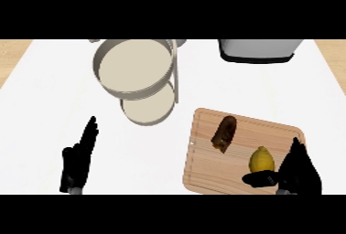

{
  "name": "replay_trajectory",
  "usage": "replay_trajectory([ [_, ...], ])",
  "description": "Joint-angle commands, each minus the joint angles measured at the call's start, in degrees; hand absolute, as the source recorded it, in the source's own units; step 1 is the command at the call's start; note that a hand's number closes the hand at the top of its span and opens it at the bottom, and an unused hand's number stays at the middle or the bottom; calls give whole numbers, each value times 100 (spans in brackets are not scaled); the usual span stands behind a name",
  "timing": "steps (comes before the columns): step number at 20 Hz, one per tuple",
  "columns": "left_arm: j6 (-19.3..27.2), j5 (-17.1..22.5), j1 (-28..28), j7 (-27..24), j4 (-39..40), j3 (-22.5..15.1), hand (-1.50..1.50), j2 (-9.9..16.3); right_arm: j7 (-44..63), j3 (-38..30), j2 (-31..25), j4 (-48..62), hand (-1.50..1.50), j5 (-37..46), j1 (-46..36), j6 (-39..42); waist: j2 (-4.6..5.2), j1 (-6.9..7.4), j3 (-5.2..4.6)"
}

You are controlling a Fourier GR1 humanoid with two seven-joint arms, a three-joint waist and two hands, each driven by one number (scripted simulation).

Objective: Pick the lemon from the cutting board and place it in the tiered basket

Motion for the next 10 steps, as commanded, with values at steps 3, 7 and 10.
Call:
replay_trajectory([
  [3, 85, -98, 223, -184, 203, -42, 0, -152, 1378, -279, 50, 328, -150, -190, -640, 709, 0, -19, -9],
  [7, -203, 62, 233, -180, 186, 69, 0, -25, 1357, -297, 50, 325, -150, -421, -416, 762, -14, -63, -5],
  [10, 25, -67, 213, -143, 91, 5, 0, -201, 1378, -235, 51, 617, -150, -519, -489, 457, -12, -51, -4],
])
